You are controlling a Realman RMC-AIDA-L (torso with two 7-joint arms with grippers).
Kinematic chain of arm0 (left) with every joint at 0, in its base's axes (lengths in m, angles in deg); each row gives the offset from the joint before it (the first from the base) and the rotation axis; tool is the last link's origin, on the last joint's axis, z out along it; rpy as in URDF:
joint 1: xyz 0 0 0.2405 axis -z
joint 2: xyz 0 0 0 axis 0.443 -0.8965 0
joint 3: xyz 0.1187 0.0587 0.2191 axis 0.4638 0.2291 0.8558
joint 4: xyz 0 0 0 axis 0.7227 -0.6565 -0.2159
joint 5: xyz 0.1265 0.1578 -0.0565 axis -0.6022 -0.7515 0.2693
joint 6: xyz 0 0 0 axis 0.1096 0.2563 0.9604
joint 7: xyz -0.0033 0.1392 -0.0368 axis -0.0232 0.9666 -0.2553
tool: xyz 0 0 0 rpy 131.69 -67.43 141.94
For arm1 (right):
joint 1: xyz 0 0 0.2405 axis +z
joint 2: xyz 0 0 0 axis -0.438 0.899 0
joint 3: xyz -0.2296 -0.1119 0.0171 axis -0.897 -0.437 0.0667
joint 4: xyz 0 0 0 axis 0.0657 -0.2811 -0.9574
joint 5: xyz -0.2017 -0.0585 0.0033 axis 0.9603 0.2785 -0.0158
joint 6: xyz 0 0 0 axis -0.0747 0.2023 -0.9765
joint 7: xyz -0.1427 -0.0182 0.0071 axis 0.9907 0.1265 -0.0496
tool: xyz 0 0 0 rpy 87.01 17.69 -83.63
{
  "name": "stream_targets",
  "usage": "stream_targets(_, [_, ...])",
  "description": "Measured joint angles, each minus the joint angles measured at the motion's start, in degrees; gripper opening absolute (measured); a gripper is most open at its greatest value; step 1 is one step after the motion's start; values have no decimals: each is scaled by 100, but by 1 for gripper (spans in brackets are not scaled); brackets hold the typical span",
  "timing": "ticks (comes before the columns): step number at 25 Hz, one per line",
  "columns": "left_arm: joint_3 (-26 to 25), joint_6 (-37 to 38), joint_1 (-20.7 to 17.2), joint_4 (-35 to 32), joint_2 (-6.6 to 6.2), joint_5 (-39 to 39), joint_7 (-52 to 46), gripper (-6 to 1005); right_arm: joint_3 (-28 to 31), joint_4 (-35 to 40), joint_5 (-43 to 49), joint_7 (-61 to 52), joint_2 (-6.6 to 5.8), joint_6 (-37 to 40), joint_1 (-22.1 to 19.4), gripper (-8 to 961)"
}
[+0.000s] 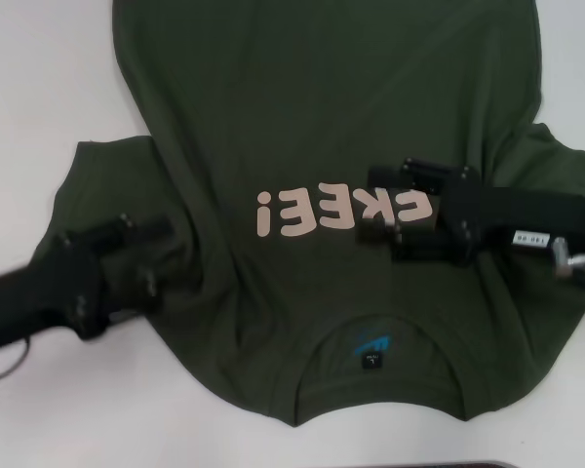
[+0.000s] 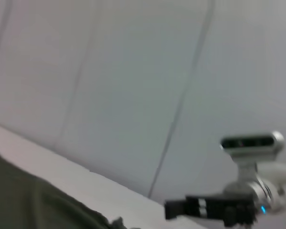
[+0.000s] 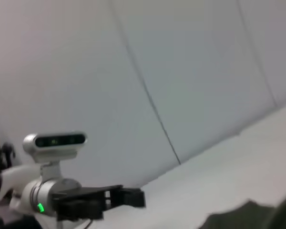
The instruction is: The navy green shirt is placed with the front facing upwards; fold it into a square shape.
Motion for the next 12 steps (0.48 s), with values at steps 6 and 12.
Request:
stream_targets(6, [-526,4,282,516,-155,-2,-2733,652,4,393,22,-2059,-77,-321,128,915])
stream_targets(12, [-484,-63,623,577,-578,-129,-5503,652,269,586,-93,-2891,-74,-276,167,913])
